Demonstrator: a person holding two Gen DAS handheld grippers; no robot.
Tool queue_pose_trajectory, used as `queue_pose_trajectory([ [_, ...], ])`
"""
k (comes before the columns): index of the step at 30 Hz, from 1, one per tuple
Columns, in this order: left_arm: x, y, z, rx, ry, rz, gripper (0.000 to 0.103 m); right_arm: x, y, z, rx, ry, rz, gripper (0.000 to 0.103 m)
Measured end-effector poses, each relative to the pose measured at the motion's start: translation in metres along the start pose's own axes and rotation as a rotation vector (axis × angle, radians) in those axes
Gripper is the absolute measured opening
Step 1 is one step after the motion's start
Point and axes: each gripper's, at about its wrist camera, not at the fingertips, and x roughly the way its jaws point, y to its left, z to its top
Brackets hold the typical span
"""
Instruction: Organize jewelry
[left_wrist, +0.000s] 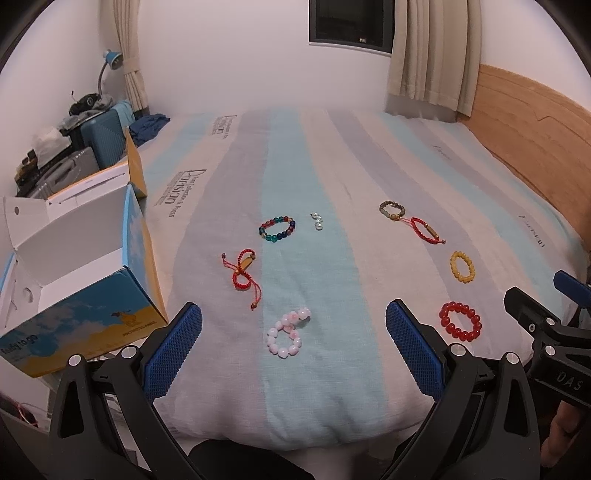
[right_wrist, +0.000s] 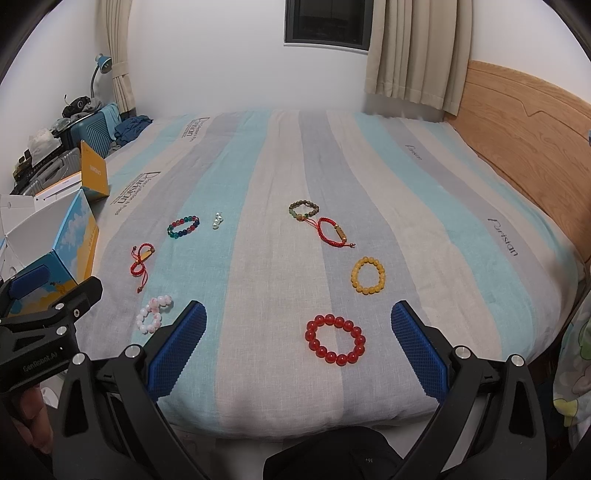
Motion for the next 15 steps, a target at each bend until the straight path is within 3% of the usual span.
queue_pose_trajectory([
  [15, -0.0004, 0.0008, 0.0046, -0.008, 0.005, 0.004, 0.097, -0.0008, -0.0003, 0.0003, 0.003, 0.000, 0.000, 0.096],
])
